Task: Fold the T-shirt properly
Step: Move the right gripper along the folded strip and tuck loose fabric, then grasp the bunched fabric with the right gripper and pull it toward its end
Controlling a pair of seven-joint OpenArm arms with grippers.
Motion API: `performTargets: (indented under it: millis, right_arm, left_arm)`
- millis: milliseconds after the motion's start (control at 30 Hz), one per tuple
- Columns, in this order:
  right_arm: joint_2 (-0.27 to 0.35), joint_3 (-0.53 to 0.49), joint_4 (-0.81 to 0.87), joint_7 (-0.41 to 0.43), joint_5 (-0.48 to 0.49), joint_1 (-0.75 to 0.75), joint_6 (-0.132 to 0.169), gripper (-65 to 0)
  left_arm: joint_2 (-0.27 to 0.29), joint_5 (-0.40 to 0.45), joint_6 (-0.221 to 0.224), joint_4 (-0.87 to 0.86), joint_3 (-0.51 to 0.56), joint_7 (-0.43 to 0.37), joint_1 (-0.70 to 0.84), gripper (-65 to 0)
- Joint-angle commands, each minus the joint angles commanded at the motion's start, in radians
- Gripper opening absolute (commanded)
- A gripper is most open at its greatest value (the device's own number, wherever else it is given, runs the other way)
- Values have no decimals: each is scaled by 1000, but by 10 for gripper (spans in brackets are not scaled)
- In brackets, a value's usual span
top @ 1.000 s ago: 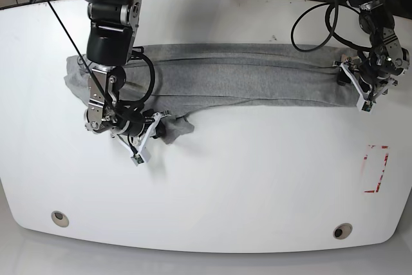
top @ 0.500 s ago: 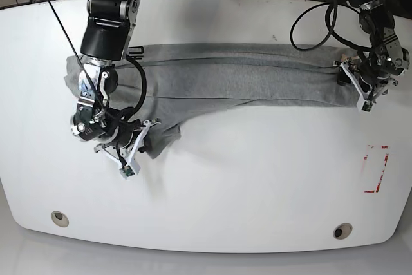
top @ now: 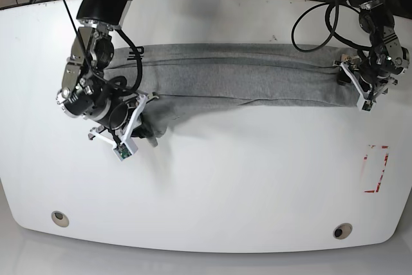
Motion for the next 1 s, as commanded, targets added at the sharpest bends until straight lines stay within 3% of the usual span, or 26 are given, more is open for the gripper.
performTargets:
  millis: [200, 400, 567, 867, 1000]
  right_arm:
    - [15, -2, 44, 0, 114, -106, 0, -648]
    - [37, -2, 48, 0, 198, -172, 0, -602]
    - [86, -3, 48, 0, 284, -222, 0, -552]
    - [170, -63, 46, 0, 402, -270, 0, -520]
    - [236, -126, 51, 0, 463, -293, 0, -436]
  left_arm:
    - [0, 0, 0, 0, 0, 0, 0, -260]
    - [0, 0, 2, 0, 0, 0, 2, -260]
    - [0, 2, 41, -17, 0, 0, 2, -260]
    - [-2, 0, 49, -83, 0, -3, -3, -260]
    - [-2, 0, 49, -83, -2, -3, -2, -260]
